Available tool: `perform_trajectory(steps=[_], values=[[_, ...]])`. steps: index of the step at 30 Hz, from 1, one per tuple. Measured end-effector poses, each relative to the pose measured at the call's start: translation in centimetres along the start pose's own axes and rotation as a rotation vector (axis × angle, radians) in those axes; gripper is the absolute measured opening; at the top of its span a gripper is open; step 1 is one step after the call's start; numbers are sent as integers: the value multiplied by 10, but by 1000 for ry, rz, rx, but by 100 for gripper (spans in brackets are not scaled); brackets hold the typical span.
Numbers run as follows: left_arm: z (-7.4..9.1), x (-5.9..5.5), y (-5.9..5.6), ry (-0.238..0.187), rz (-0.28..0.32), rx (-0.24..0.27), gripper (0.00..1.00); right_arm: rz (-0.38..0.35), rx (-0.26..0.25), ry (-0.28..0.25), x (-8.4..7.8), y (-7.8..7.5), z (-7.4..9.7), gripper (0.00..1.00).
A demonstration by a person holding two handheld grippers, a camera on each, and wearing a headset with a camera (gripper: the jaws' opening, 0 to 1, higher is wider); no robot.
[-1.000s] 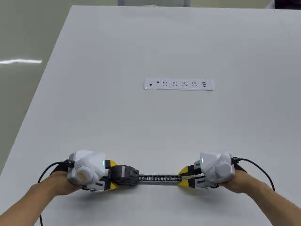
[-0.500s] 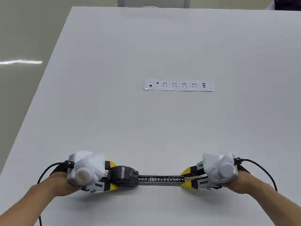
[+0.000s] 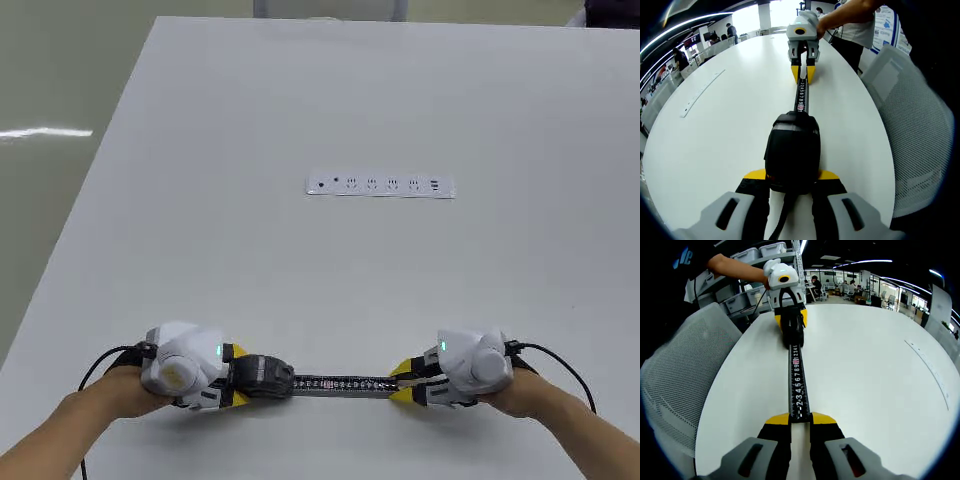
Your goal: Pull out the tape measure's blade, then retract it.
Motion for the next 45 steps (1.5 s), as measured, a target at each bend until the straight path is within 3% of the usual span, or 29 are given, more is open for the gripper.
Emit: perform_trajectory(steps=[45], values=[[0, 0, 0, -5, 9, -3, 28, -4, -6, 4, -12, -5, 13, 11]])
Point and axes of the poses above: the centre of the closed fingertips' face, and the gripper's own axes: z roughly backward along the fingers, y roughly to its left, x roughly out of its top, the point moved 6 cm from there along z, roughly backward along the fingers, and after that the axes turned 14 degrees about -z, right-handed, at the moved point
